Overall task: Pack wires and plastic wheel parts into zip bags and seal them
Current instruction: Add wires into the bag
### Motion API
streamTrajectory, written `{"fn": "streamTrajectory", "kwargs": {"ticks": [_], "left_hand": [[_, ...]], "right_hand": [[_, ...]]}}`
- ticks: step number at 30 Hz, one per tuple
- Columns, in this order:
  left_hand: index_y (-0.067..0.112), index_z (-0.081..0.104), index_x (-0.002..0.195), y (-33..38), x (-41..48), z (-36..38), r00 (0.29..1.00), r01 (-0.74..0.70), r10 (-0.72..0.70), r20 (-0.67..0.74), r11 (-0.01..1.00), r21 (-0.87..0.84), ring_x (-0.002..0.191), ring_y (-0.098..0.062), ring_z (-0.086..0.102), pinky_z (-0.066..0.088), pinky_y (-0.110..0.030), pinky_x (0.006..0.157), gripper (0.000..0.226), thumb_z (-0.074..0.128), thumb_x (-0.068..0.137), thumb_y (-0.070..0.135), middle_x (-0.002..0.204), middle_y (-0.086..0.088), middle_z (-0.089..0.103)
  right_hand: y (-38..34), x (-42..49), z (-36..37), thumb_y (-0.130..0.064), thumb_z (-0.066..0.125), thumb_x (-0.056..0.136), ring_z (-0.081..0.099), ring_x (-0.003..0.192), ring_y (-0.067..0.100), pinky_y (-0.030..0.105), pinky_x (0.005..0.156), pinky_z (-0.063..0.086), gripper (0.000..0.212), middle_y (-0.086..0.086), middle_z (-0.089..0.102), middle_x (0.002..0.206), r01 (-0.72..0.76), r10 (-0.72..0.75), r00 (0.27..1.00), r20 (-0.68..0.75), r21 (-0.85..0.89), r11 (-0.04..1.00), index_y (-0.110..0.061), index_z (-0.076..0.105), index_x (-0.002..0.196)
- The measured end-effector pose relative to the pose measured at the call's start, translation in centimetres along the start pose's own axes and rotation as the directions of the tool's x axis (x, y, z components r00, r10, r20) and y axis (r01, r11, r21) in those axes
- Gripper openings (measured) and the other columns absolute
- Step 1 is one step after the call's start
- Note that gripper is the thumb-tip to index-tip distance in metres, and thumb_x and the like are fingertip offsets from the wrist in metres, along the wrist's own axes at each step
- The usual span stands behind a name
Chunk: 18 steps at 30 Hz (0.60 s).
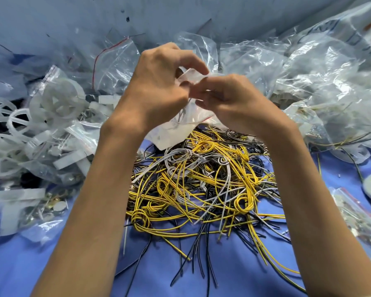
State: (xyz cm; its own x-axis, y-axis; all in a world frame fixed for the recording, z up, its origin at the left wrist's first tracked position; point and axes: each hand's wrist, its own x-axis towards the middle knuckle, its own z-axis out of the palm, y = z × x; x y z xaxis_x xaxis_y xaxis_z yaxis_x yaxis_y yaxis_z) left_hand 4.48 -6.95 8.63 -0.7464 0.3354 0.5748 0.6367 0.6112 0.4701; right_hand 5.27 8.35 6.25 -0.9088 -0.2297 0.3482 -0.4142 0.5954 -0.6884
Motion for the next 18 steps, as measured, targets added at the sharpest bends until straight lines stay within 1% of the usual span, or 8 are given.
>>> {"fn": "streamTrajectory", "kwargs": {"ticks": [2,4,6,8,11,15,16,18], "left_hand": [[0.028,0.072,0.1,0.0,0.0,-0.2,0.999,0.004,-0.004,-0.038,1.0,0.01,0.065,-0.003,0.047,0.037,-0.004,0.065,0.032,0.06,0.081,0.005,0.094,0.002,0.057],[0.028,0.073,0.099,-0.1,0.0,-0.5,0.998,0.012,-0.011,-0.069,1.0,0.012,0.069,-0.006,0.048,0.041,-0.01,0.069,0.031,0.061,0.081,0.006,0.094,0.002,0.057],[0.027,0.073,0.099,-0.2,0.0,-0.7,0.997,0.022,-0.022,-0.078,1.0,-0.001,0.075,-0.01,0.055,0.047,-0.017,0.073,0.028,0.061,0.083,0.006,0.096,0.001,0.059],[0.026,0.072,0.099,-0.4,-0.2,-1.0,0.996,0.042,-0.043,-0.073,0.999,-0.01,0.082,-0.012,0.06,0.05,-0.024,0.079,0.027,0.06,0.085,0.007,0.1,-0.001,0.061],[0.031,0.072,0.095,-0.6,-0.3,-1.3,0.997,0.058,-0.059,-0.047,0.998,-0.015,0.09,-0.011,0.06,0.049,-0.024,0.083,0.03,0.057,0.086,0.006,0.106,0.0,0.062],[0.032,0.073,0.091,-0.8,-0.2,-1.2,0.989,0.067,-0.075,0.128,0.996,0.067,0.08,0.008,0.052,0.032,0.005,0.072,0.034,0.057,0.082,0.003,0.114,0.003,0.065],[0.03,0.074,0.092,-0.9,-0.2,-1.0,0.979,0.085,-0.103,0.174,0.991,0.106,0.077,0.007,0.051,0.029,0.006,0.07,0.031,0.059,0.081,0.006,0.117,0.002,0.065],[0.028,0.074,0.097,-1.0,-0.2,-0.5,0.958,0.133,-0.165,0.233,0.98,0.15,0.087,-0.003,0.057,0.037,-0.006,0.077,0.025,0.064,0.08,0.012,0.116,-0.001,0.067]], "right_hand": [[-0.1,0.0,0.5,0.01,0.046,0.09,0.055,0.094,-0.016,0.009,0.091,0.044,0.034,-0.014,0.062,0.102,0.034,-0.033,0.999,0.04,-0.025,0.999,-0.006,0.063,0.115],[-0.2,-0.1,1.0,0.008,0.039,0.092,0.051,0.103,-0.017,0.004,0.09,0.038,0.044,-0.012,0.059,0.115,0.01,0.014,0.989,0.147,-0.163,0.987,-0.011,0.052,0.129],[0.1,-0.1,1.5,0.004,0.037,0.093,0.047,0.127,0.009,0.021,0.103,0.038,0.055,0.005,0.05,0.139,-0.004,0.104,0.965,0.24,-0.383,0.924,-0.017,0.035,0.144],[0.2,-0.1,1.3,-0.003,0.038,0.095,0.043,0.132,0.023,0.034,0.106,0.037,0.057,0.01,0.042,0.146,-0.028,0.157,0.961,0.229,-0.484,0.874,-0.02,0.027,0.148],[-0.3,-0.3,0.1,-0.015,0.046,0.095,0.057,0.108,0.025,0.033,0.088,0.047,0.045,0.013,0.057,0.129,-0.097,0.139,0.988,0.063,-0.446,0.89,-0.019,0.042,0.14],[-0.1,-0.4,-0.6,-0.011,0.055,0.09,0.063,0.081,0.017,0.029,0.076,0.052,0.028,0.005,0.068,0.092,-0.114,0.138,0.99,0.024,-0.433,0.894,-0.02,0.067,0.113],[-0.2,-0.5,-0.6,-0.008,0.055,0.089,0.065,0.08,0.015,0.03,0.077,0.053,0.027,0.004,0.07,0.089,-0.097,0.125,0.991,0.043,-0.411,0.906,-0.019,0.07,0.11],[-0.5,-0.5,-0.4,-0.003,0.056,0.09,0.07,0.082,0.011,0.028,0.082,0.056,0.025,0.005,0.074,0.092,-0.078,0.103,0.99,0.095,-0.241,0.967,-0.013,0.07,0.108]]}}
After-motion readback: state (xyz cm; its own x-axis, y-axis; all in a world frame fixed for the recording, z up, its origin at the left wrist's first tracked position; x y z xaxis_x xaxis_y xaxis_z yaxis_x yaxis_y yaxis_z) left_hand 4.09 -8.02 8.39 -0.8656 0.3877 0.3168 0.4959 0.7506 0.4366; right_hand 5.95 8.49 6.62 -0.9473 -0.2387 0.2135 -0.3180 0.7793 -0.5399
